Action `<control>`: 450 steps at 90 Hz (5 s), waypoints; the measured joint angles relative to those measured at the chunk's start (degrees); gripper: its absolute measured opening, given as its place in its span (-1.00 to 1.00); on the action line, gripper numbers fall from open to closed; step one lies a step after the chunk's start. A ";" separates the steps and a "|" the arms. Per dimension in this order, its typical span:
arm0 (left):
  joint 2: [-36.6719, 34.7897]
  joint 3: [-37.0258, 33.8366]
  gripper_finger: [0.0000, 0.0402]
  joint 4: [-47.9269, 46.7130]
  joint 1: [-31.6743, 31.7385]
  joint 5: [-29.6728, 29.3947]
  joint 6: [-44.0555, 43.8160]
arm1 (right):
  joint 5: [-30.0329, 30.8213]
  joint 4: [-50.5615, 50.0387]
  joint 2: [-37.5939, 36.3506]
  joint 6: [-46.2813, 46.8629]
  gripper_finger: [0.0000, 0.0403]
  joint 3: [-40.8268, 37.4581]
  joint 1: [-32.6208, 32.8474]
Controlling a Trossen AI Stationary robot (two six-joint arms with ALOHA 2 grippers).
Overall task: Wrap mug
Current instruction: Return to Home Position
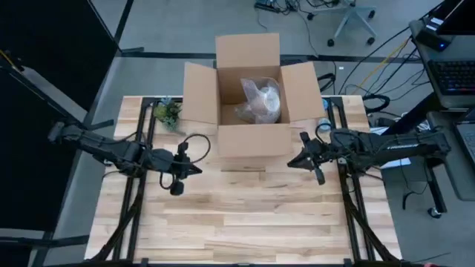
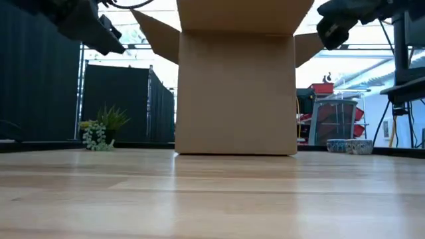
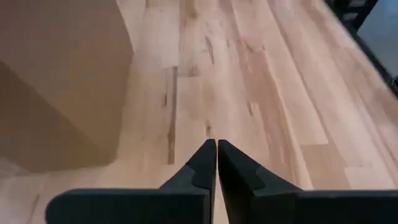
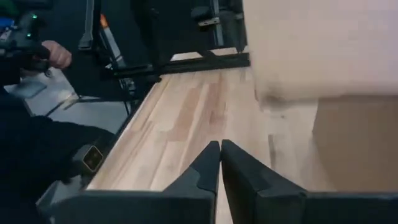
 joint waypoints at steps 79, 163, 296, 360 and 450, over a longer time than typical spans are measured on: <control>-6.98 -11.92 -1.00 8.83 8.25 0.78 -2.18 | 8.29 12.58 -2.88 7.44 -1.00 -16.49 -1.20; -49.81 -26.56 -1.00 1.32 8.98 5.65 -6.32 | 8.59 18.25 -16.31 4.65 -1.00 -22.74 -1.07; -49.79 -26.49 -1.00 -2.13 9.07 4.00 -3.71 | 15.35 7.08 -37.70 1.66 -1.00 -28.71 -1.20; -49.79 -32.08 -1.00 15.43 9.17 6.31 -2.66 | 15.44 7.22 -37.74 1.88 -1.00 -28.69 -1.18; -49.79 -32.08 -1.00 15.17 9.17 6.33 -0.75 | 15.33 7.32 -37.72 1.88 -1.00 -28.69 -1.18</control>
